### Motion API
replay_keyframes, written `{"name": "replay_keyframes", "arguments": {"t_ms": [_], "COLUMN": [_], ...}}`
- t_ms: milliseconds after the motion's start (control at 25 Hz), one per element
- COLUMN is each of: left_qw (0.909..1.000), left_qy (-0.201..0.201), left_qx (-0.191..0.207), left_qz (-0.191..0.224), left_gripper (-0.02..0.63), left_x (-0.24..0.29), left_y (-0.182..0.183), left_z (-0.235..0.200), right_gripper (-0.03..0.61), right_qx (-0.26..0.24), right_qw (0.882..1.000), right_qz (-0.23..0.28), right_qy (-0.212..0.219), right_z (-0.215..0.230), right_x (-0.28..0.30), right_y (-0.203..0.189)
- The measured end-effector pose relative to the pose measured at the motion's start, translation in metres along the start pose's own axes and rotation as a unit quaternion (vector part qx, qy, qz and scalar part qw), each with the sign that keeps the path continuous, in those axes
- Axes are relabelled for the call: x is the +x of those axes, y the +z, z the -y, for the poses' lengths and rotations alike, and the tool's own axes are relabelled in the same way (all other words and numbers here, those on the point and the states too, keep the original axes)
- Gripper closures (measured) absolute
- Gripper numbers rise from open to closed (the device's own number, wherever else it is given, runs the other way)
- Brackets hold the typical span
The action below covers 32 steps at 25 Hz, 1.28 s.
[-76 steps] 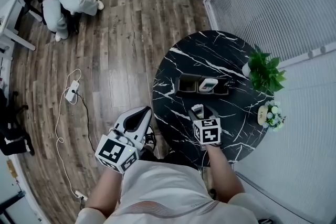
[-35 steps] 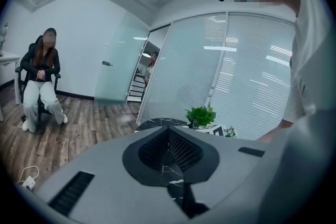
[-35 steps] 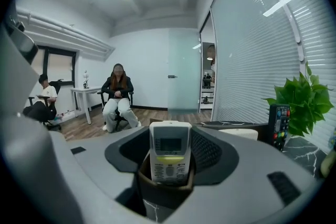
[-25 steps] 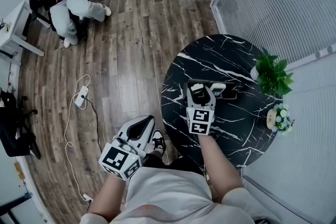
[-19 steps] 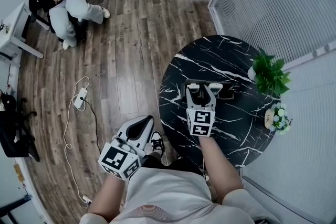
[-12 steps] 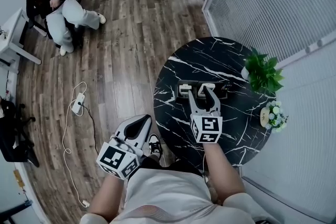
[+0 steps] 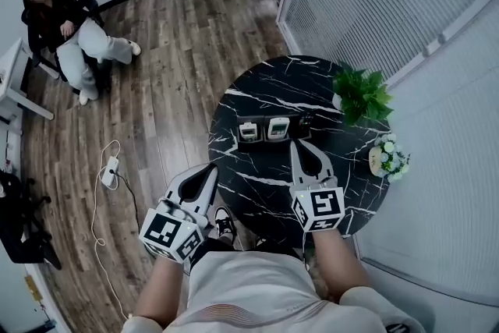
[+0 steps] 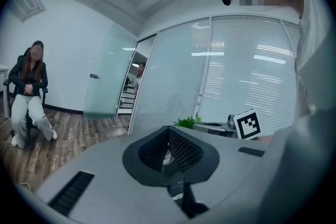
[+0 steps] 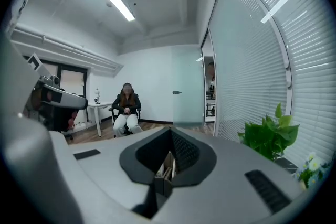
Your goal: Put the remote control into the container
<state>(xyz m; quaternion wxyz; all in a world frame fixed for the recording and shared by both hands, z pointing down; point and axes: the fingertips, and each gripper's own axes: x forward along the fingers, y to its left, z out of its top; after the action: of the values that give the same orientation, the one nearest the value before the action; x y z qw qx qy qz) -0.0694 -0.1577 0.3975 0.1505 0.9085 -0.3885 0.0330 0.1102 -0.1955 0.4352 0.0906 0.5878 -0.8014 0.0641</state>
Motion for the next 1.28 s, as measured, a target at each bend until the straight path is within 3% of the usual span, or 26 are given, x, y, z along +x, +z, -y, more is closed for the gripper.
{"name": "replay_keyframes", "arguments": {"t_ms": [520, 1280], "left_qw": [0.9987, 0.9983], "left_qy": [-0.013, -0.018], "left_qx": [0.039, 0.045], "left_qz": [0.029, 0.032], "left_gripper": [0.604, 0.604], "left_x": [0.004, 0.0], "left_y": [0.019, 0.016], "left_z": [0.059, 0.079], "right_gripper": [0.568, 0.568], "right_qx": [-0.001, -0.01], "right_qw": [1.0, 1.0], "right_qz": [0.026, 0.022], "right_qy": [0.007, 0.011], "right_z": [0.027, 0.024], "right_x": [-0.084, -0.092], "right_y": [0.028, 0.028]}}
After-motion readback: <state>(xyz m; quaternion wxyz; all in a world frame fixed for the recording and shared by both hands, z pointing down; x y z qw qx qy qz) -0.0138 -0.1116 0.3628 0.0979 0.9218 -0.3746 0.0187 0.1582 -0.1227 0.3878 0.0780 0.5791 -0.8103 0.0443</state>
